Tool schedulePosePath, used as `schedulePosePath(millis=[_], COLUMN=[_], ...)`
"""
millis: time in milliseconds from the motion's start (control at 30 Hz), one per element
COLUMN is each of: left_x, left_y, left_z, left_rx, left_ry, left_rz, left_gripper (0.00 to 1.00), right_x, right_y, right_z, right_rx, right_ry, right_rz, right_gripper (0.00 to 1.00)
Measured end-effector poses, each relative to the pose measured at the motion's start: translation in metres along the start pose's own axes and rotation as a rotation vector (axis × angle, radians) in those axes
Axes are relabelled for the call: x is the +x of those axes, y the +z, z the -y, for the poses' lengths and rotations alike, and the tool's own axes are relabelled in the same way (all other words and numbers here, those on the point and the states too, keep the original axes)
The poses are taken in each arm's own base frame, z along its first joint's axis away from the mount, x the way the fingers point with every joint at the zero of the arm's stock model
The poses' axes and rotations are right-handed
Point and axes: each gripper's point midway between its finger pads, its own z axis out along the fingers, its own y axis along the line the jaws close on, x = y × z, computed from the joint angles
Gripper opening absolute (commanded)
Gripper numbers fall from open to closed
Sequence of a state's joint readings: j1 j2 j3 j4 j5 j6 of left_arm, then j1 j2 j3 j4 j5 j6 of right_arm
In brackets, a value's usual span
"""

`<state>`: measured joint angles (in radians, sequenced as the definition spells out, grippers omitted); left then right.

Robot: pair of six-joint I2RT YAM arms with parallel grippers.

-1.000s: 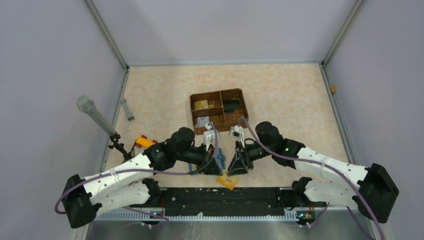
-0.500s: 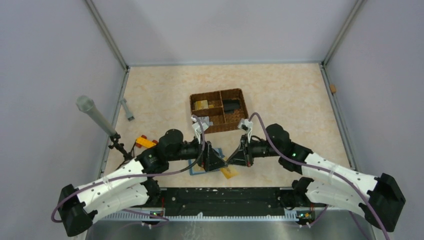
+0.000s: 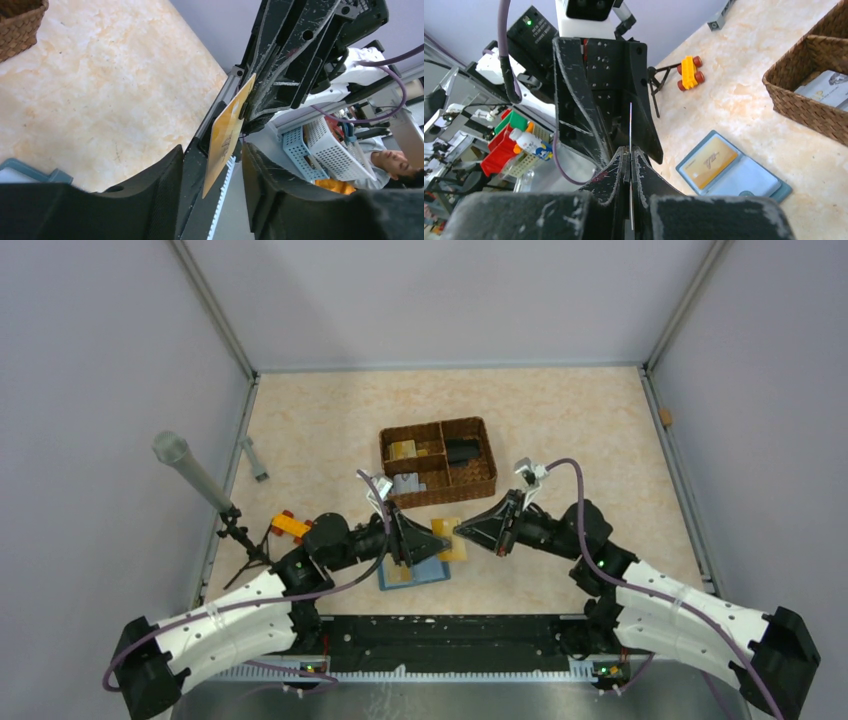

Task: Put the credit cards into the card holder
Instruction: Pick up the credit card at the corner of the board, then insert the credit card into the card holder.

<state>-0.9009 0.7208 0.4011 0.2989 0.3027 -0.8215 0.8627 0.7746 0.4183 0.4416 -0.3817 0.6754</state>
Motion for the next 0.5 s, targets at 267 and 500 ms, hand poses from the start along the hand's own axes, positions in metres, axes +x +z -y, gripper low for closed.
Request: schedulePosePath(millis=[267,500], left_x=[-0.001,0.011], left_y=[0.0,-0.012], left_z=[0.004,-0.094], left_rx=[0.026,-0.372], left_ry=[-0.029,-0.134], left_rz=[0.015,-0.019], left_gripper=[0.0,0.0], right_x=[-0.006,0.028], right_y=[0.003,-0.001], right_z=[0.011,0.067], right_rx=[0.052,0.296], right_ry=[0.007,0.035], right_rz=[0.034,-0.073], right_gripper=[0.31,0.62])
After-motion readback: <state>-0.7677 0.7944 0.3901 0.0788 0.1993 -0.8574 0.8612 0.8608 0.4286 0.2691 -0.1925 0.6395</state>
